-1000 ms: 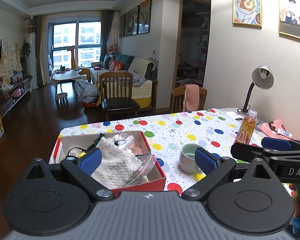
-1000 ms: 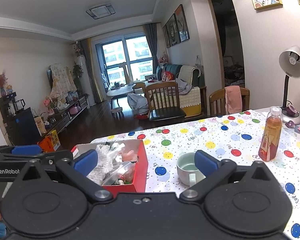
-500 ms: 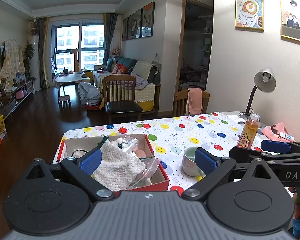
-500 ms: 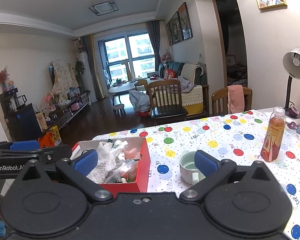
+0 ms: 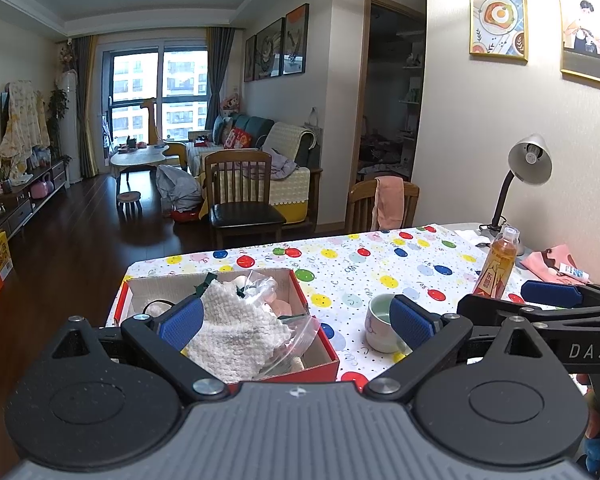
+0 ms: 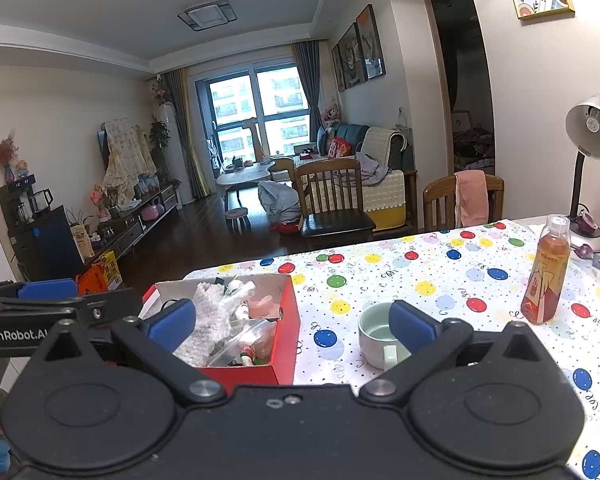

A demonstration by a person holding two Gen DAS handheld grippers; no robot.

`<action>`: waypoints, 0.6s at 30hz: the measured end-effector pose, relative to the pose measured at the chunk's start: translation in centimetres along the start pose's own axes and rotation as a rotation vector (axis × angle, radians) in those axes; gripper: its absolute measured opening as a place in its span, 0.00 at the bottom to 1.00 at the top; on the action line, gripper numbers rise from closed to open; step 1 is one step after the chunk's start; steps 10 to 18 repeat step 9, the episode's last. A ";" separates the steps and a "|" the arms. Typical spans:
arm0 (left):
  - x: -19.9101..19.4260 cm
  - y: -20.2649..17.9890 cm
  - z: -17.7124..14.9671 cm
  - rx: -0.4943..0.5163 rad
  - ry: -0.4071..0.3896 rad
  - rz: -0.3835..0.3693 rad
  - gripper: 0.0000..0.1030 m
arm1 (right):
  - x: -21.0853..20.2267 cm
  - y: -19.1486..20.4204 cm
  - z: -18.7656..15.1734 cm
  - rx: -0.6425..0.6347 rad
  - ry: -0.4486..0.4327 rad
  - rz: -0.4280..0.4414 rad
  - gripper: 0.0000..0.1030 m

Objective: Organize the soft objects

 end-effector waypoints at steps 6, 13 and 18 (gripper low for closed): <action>0.1 0.0 -0.1 0.002 0.002 0.002 0.97 | 0.0 0.0 0.0 0.001 0.001 0.002 1.00; 0.1 -0.1 -0.2 0.005 0.010 0.007 0.97 | 0.0 -0.1 0.0 0.002 0.004 0.003 1.00; 0.1 -0.1 -0.2 0.005 0.010 0.007 0.97 | 0.0 -0.1 0.0 0.002 0.004 0.003 1.00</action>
Point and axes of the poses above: each gripper's, at about its wrist camera, not at the fingertips, and x roughly the way its jaws point, y to its left, z to its top, the point moved 8 cm from there along x, roughly the way its jaws point, and after that the axes turned 6 degrees about x, right-handed, at the moved point
